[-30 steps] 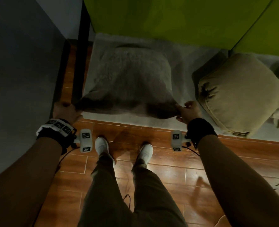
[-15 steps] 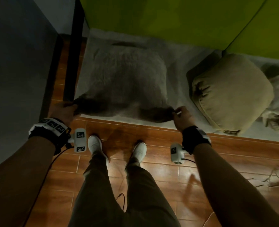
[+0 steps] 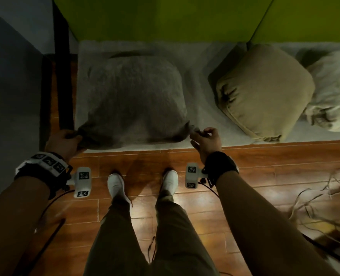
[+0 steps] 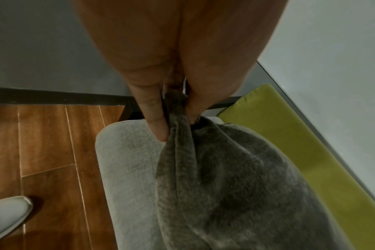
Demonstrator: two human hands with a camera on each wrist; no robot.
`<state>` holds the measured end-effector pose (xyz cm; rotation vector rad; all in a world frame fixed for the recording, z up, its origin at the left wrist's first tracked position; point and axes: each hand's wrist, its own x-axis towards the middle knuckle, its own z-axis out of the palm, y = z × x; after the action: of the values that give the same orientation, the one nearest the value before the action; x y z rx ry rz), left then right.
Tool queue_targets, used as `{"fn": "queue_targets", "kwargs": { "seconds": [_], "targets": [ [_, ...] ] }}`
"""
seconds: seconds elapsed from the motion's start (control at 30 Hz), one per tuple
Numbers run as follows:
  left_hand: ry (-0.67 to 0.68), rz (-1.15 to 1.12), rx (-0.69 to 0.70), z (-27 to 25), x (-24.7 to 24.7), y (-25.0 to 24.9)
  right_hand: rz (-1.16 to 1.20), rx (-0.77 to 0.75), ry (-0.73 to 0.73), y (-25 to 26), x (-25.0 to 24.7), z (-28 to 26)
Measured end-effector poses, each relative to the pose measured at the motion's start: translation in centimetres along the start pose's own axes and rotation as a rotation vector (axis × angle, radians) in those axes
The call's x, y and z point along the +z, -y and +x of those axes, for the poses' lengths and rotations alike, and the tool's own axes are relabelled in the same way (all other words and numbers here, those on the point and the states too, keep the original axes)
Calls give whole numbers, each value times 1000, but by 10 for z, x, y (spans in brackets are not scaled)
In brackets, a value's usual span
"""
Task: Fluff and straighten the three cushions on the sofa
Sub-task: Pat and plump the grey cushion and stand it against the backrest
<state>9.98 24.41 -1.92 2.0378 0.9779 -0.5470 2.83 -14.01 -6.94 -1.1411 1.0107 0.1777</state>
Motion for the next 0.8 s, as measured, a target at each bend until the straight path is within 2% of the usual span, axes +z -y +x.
{"fn": "queue_targets", "kwargs": {
  "seconds": [0.1, 0.2, 0.3, 0.37, 0.43, 0.5, 0.57, 0.63, 0.73, 0.8],
  "targets": [
    [27, 36, 54, 10, -2, 5, 36, 92, -41, 5, 16, 3],
    [49, 57, 62, 19, -7, 9, 159, 187, 94, 16, 31, -4],
    [38, 171, 123, 27, -17, 11, 325, 139, 187, 18, 41, -7],
    [20, 276, 208, 27, -25, 6, 395, 149, 141, 7, 48, -4],
    [-12, 356, 305, 31, -31, -2, 326, 163, 49, -4, 58, -6],
    [-8, 327, 448, 34, -29, -13, 190, 170, -38, -14, 67, -8],
    [29, 384, 597, 26, -18, -33, 130, 154, -80, -20, 73, -12],
    [112, 487, 688, 19, -5, -46, 128, 146, -78, -27, 75, -17],
    [286, 637, 633, 11, 18, -48, 115, 156, -64, -35, 74, -19],
    [321, 769, 664, 13, 34, -41, 96, 148, -96, -36, 75, -17]
  ]
}}
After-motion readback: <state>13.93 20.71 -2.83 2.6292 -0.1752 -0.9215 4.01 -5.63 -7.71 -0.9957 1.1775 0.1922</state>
